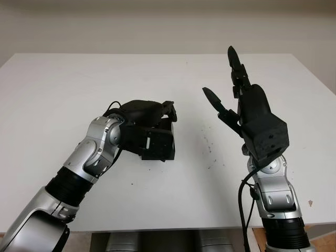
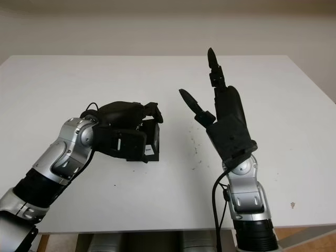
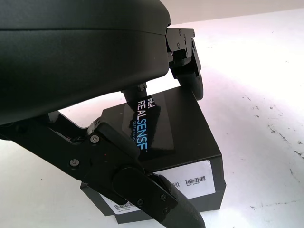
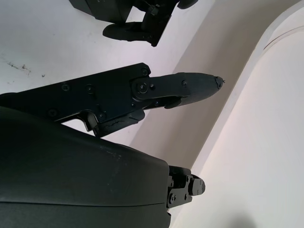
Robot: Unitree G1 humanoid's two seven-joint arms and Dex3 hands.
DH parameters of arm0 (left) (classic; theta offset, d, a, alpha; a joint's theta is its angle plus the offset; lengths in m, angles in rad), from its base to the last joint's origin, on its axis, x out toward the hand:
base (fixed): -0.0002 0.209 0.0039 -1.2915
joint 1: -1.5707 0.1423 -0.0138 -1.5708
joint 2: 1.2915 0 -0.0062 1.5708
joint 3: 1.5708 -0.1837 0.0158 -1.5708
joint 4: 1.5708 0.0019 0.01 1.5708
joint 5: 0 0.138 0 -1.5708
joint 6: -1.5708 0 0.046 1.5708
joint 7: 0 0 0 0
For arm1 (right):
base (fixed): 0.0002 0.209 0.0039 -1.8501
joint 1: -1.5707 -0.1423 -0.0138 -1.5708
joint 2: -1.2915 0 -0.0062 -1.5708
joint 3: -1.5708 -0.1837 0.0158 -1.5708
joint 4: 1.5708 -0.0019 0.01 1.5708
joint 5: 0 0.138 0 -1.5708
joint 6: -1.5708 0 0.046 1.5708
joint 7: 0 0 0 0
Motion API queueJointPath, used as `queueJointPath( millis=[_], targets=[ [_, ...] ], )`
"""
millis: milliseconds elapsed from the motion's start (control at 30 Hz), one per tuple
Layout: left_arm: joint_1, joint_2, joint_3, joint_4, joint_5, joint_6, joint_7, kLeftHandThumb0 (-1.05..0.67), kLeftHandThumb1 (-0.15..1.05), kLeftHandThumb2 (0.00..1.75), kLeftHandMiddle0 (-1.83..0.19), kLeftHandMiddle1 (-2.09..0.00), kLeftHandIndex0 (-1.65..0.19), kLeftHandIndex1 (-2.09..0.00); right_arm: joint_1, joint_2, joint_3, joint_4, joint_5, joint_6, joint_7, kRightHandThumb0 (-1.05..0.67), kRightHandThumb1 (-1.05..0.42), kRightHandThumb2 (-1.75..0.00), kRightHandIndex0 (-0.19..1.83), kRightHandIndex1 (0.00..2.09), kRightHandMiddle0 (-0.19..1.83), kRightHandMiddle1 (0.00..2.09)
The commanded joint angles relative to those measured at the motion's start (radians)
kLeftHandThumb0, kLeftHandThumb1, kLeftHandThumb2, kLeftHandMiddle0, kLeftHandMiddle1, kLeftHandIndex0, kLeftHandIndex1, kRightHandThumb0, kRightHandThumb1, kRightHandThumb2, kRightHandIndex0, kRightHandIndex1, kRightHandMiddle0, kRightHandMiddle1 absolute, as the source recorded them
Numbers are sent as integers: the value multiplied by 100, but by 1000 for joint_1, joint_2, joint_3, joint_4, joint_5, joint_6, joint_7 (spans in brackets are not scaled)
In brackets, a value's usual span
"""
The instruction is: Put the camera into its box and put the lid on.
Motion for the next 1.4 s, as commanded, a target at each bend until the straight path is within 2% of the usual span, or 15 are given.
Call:
queueJointPath(
  millis=[0,233,433,567,667,767,800,833,867,900,933,1000,1033,1133,1367],
  targets=[
    [-25,-31,-35,5,6,3,-21,-8,89,6,-25,-191,-23,-169,-11,7,2,8,-5,-10,-9,-68,-105,-25,-2,7,1,7],
    [-57,-70,-62,4,23,82,-81,-12,89,6,-19,-202,-3,-188,-12,18,6,9,2,6,-10,-69,-105,-24,-3,6,1,6],
    [-74,-81,-79,17,25,107,-94,-16,87,5,-17,-188,-3,-184,-13,21,15,2,-16,27,-14,-72,-105,-25,-1,7,2,6],
    [-77,-73,-86,24,27,94,-84,-16,87,5,-12,-201,3,-193,-14,26,14,7,-13,20,-17,-71,-105,-24,-1,7,2,7],
    [-80,-64,-97,27,35,81,-83,-9,90,7,-20,-208,12,-198,-15,24,18,12,-14,15,-17,-71,-105,-24,0,7,2,6],
    [-87,-39,-141,25,90,40,-87,-23,93,8,-27,-209,18,-183,-16,27,18,10,-4,23,-10,-72,-105,-25,-1,6,1,6],
    [-91,-26,-163,18,119,27,-105,-30,95,7,-16,-209,19,-158,-15,28,17,9,0,23,-8,-72,-105,-25,-2,6,1,6],
    [-91,-18,-176,10,141,16,-116,-46,100,9,5,-156,19,-114,-15,28,18,8,1,24,-7,-71,-105,-25,-3,5,1,6],
    [-89,-14,-181,5,155,9,-122,-54,102,11,10,-125,19,-93,-15,27,18,7,1,23,-8,-71,-105,-25,-3,5,1,6],
    [-85,-7,-189,-5,176,-2,-122,-58,104,11,12,-108,18,-82,-14,27,17,7,3,24,-7,-71,-105,-25,-3,5,1,6],
    [-79,-6,-193,-15,193,-3,-125,-67,104,19,14,-60,17,-52,-14,26,16,8,4,24,-6,-70,-105,-24,-3,5,1,6],
    [-72,-6,-196,-29,216,1,-139,-75,105,27,17,-18,17,-23,-14,23,17,14,-1,12,-10,-71,-105,-24,-2,5,1,6],
    [-71,-6,-201,-35,230,6,-153,-78,105,31,18,-7,18,-14,-14,22,18,17,-4,7,-11,-71,-105,-24,-2,6,2,6],
    [-66,-3,-214,-55,271,6,-176,-86,105,45,19,-1,19,-1,-15,22,19,17,-5,7,-11,-71,-105,-25,-2,6,2,6],
    [-39,-14,-183,-75,251,3,-197,-93,105,66,19,0,19,0,-16,22,20,17,-5,14,-8,-71,-105,-24,-3,5,2,6]
  ],
)
